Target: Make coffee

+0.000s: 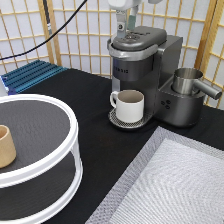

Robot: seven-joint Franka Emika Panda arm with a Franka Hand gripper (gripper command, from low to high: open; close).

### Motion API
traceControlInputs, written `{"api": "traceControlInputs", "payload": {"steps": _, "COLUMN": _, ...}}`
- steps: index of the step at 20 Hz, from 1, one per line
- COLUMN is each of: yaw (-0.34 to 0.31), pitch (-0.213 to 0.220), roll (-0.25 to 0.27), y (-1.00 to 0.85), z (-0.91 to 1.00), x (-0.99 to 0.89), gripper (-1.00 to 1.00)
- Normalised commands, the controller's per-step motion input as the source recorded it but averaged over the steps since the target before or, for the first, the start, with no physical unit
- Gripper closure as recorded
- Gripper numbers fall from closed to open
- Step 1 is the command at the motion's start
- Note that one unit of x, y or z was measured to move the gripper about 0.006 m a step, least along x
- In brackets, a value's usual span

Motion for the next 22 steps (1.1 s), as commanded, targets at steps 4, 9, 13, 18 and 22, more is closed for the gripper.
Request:
{"api": "traceControlInputs", "payload": {"steps": 4, "yaw": 0.024, "pitch": -0.007, "roll": -0.008, "y": 0.08, "z": -0.02, "x": -0.19, "gripper": -1.00}}
{"api": "traceControlInputs", "payload": {"steps": 9, "yaw": 0.012, "pitch": -0.003, "roll": 0.020, "y": -0.09, "z": -0.23, "x": -0.02, "gripper": -1.00}}
{"api": "traceControlInputs", "payload": {"steps": 13, "yaw": 0.009, "pitch": -0.003, "roll": 0.001, "y": -0.02, "z": -0.24, "x": -0.08, "gripper": -1.00}}
{"api": "traceControlInputs", "payload": {"steps": 18, "yaw": 0.018, "pitch": -0.007, "roll": 0.003, "y": -0.02, "z": -0.63, "x": -0.32, "gripper": -1.00}}
{"api": "traceControlInputs", "payload": {"steps": 22, "yaw": 0.029, "pitch": 0.000, "roll": 0.002, "y": -0.17, "z": -1.00, "x": -0.29, "gripper": -1.00}}
